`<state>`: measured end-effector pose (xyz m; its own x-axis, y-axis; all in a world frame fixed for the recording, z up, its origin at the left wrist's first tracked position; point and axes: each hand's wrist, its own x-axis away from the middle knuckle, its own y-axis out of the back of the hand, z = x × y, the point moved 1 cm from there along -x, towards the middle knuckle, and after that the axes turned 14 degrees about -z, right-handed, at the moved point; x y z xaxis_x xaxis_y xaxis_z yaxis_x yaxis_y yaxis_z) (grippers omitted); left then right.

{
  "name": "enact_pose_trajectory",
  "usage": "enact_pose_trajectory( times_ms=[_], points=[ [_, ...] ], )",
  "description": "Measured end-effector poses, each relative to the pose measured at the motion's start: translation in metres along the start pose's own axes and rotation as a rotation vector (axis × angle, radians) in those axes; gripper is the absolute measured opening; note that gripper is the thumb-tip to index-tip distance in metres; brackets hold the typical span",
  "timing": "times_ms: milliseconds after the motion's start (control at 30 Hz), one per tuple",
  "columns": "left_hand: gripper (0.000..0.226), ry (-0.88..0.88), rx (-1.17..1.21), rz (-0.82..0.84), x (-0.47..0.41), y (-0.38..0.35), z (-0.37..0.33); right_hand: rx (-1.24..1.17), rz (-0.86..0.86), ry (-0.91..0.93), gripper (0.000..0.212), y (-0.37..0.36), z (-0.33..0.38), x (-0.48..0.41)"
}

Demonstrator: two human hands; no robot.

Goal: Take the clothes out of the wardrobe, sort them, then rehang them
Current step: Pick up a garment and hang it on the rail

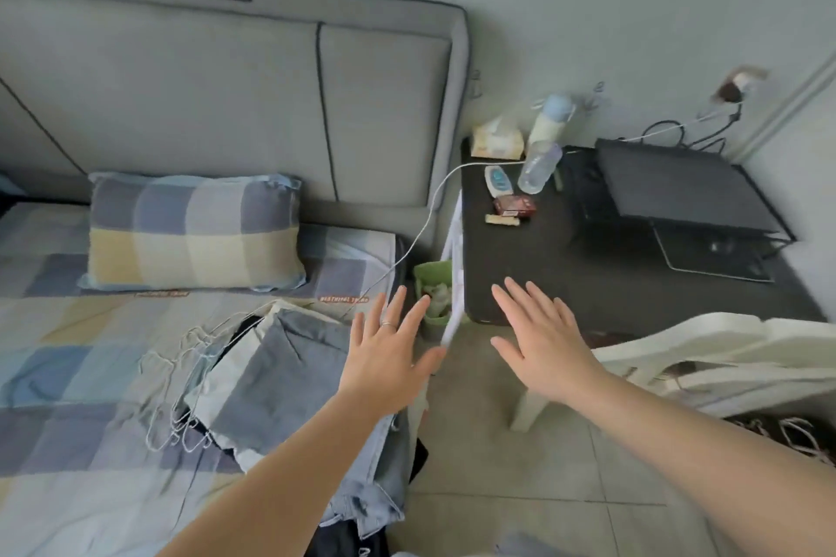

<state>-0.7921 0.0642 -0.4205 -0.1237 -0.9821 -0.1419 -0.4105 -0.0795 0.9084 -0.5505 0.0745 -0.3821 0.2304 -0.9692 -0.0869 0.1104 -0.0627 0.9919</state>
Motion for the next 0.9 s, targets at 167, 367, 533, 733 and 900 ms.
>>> enact_pose_trajectory(
  times_ms=[167, 367, 533, 733, 900],
  points=[
    [0.073, -0.178, 0.030, 0.001, -0.030, -0.019, -0.094, 0.043, -0.094, -0.166, 0.066, 0.035, -0.073, 0.054],
    [0.072, -0.432, 0.036, 0.000, -0.044, -0.045, -0.238, 0.102, -0.162, -0.337, 0.066, 0.078, -0.175, 0.144],
    [0.071, -0.639, 0.053, 0.022, -0.032, -0.074, -0.379, 0.132, -0.230, -0.497, 0.065, 0.116, -0.267, 0.239],
    [0.071, -0.833, 0.166, 0.051, -0.008, -0.103, -0.538, 0.267, -0.302, -0.663, 0.066, 0.174, -0.367, 0.351],
    [0.074, -1.036, 0.246, 0.008, -0.001, -0.097, -0.666, 0.418, -0.370, -0.780, 0.068, 0.242, -0.428, 0.415]
  ],
)
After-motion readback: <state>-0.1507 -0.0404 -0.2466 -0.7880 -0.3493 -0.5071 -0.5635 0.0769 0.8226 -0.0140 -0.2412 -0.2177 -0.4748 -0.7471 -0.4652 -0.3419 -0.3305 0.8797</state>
